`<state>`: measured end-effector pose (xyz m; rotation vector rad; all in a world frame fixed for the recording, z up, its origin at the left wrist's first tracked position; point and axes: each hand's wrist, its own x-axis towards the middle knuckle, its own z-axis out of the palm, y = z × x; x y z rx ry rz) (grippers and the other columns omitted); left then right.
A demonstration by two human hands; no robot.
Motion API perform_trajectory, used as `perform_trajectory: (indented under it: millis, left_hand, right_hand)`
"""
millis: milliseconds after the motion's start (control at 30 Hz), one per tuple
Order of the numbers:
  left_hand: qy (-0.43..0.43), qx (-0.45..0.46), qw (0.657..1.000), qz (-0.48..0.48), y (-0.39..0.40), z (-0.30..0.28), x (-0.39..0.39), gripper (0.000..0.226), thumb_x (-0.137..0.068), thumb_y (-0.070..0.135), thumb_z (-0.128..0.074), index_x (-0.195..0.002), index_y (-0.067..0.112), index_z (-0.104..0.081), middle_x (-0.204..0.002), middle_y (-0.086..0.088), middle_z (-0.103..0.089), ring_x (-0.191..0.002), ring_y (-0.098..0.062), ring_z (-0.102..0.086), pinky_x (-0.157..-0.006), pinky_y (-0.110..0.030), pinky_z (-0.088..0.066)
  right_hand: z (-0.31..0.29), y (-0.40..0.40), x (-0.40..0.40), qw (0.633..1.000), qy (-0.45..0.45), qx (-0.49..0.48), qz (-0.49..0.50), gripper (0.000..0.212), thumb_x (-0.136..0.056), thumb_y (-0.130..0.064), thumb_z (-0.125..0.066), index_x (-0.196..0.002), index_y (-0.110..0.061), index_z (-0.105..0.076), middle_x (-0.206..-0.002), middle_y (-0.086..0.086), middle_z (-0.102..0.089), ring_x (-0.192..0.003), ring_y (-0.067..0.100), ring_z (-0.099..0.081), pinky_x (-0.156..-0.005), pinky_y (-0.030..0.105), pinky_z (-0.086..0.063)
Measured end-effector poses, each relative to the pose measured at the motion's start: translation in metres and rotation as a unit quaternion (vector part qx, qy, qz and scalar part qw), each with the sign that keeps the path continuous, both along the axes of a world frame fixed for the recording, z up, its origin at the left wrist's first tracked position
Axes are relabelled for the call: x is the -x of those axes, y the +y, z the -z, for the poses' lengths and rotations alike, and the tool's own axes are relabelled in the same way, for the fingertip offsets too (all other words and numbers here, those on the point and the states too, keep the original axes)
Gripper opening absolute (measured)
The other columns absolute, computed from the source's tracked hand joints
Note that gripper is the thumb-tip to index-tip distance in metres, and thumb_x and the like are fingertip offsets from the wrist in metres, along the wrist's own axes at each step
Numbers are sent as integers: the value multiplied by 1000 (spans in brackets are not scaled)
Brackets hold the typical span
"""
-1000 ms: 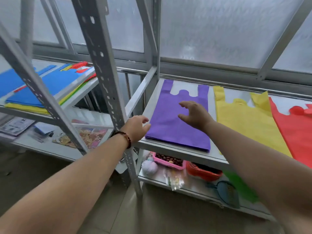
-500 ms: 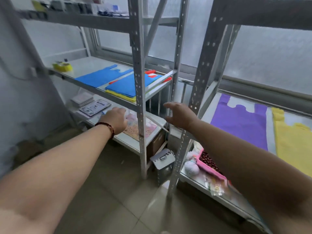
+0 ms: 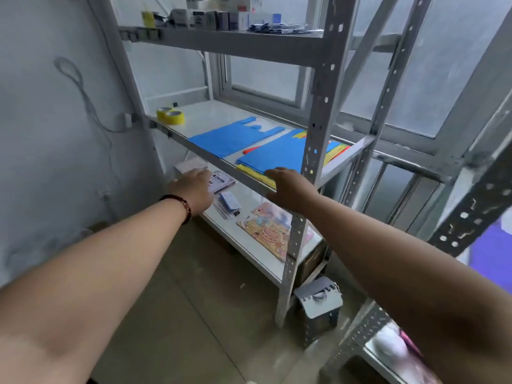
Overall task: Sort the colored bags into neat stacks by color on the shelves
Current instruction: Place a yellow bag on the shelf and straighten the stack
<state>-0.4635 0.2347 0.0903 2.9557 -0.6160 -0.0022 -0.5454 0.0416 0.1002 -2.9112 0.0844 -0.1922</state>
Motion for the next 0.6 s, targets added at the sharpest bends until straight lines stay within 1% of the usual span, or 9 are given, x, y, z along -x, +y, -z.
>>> perform_trajectory:
  millis: [133,200,267,333,433,500,600]
  left_hand:
    - [14,-6,1000,5,-22,0,-75,53,-91,22,-45,-142,15,-33,-152,-6,-30,-138,-26,-33,-113,-43,-31]
    - [26,-3,999,19,-39,-1,-107,50,-93,19,-43,-142,12,-35,-150,-9,-33,-138,-26,-32,-114,-39,-29]
    - [40,-1,999,24,-53,1,-136,46,-93,20,-41,-138,11,-40,-146,-10,-39,-134,-27,-37,-110,-39,-32]
    - [67,9,997,28,-66,8,-162,44,-92,20,-41,-134,10,-44,-142,-12,-42,-129,-29,-42,-108,-43,-36]
    - [102,22,994,37,-85,25,-200,42,-92,19,-41,-132,9,-45,-137,-14,-44,-125,-30,-46,-105,-46,-39]
    - [127,31,990,44,-99,35,-225,41,-93,18,-39,-132,8,-44,-137,-15,-43,-123,-30,-46,-105,-46,-39]
    - [160,42,984,65,-120,52,-266,42,-93,15,-38,-134,5,-43,-138,-19,-42,-123,-33,-46,-103,-42,-40]
  right_hand:
    - [5,-23,-79,1000,14,-17,16,55,-90,-21,-55,-142,-14,-40,-145,8,-44,-131,28,-43,-105,39,-39]
    - [9,-38,-113,999,26,-21,29,56,-90,-22,-56,-142,-13,-39,-147,8,-42,-133,28,-42,-106,37,-38]
    - [14,-51,-142,998,36,-27,46,56,-89,-22,-56,-142,-12,-40,-146,10,-43,-132,28,-43,-106,37,-39]
    - [20,-62,-166,995,56,-34,73,55,-90,-23,-56,-141,-11,-40,-144,12,-44,-131,30,-43,-105,38,-40]
    - [33,-75,-195,990,79,-43,112,53,-90,-23,-55,-139,-9,-42,-139,15,-47,-127,32,-46,-100,38,-42]
    - [43,-84,-212,983,91,-62,144,53,-90,-22,-55,-139,-8,-42,-139,15,-47,-128,31,-44,-100,36,-40]
    - [59,-99,-240,972,97,-90,195,55,-89,-22,-56,-140,-6,-40,-142,15,-45,-132,30,-41,-104,35,-36]
